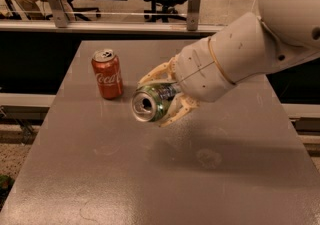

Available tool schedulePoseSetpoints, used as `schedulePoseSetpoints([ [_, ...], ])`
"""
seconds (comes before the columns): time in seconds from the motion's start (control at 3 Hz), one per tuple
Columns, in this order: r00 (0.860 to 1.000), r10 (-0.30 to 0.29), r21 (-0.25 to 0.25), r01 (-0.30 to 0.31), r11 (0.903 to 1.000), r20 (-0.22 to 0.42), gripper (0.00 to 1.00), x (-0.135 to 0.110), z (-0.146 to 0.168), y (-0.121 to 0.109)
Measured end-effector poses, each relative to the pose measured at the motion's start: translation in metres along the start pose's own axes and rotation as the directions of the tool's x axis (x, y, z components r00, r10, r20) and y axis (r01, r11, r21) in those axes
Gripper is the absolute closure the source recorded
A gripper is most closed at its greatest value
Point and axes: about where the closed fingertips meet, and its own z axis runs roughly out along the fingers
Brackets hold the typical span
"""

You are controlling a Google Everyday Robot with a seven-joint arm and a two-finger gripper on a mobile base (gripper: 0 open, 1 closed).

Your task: Place green can upright

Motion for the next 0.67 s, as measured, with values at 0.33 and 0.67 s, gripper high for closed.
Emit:
schedulePoseSetpoints([
  [0.33, 0.990, 0.083, 0.006, -0.084, 0.9965, 0.113, 1.00, 0.011, -0.012, -0.004],
  [0.67, 0.958, 0.164, -0.007, -0.168, 0.9858, 0.235, 1.00, 0.016, -0.029, -0.006],
])
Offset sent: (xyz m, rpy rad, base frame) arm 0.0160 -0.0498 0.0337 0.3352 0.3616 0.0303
